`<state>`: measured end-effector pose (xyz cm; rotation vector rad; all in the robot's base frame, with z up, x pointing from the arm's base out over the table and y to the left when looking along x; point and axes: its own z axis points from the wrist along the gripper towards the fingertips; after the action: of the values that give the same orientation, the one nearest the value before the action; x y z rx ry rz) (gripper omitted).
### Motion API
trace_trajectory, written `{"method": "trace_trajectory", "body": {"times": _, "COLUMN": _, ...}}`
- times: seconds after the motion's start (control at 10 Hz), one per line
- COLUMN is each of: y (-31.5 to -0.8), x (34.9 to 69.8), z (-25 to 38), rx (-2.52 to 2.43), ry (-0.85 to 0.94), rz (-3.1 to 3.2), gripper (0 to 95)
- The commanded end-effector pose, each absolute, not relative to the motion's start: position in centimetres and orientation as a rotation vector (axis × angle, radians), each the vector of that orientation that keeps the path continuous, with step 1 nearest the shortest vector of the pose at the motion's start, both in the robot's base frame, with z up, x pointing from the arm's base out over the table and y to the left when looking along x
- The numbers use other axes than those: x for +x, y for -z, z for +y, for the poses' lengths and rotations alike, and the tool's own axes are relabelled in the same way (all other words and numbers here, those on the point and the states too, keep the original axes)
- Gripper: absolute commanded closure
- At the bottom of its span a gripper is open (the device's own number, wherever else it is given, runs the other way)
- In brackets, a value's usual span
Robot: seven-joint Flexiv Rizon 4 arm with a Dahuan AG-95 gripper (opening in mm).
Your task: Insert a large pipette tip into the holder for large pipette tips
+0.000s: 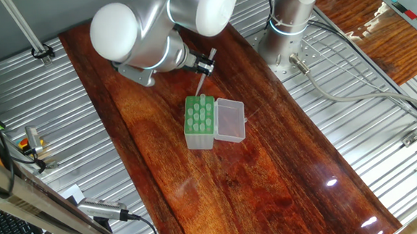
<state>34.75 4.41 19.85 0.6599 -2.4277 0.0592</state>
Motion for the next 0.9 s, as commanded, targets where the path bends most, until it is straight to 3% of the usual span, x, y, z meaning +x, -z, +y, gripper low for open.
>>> {"method": "trace_trajectory", "body": {"times": 0.1, "y": -20.05, "x": 34.70, "z": 4.57, "rx": 0.674, "ry": -0.070, "rz": -2.416, "gripper": 95.0}}
{"method": "trace_trajectory", "body": {"times": 0.9, "y": -20.13, "x": 34.68, "z": 4.76, "rx": 0.724, "ry": -0.137, "rz": -2.365, "gripper": 95.0}}
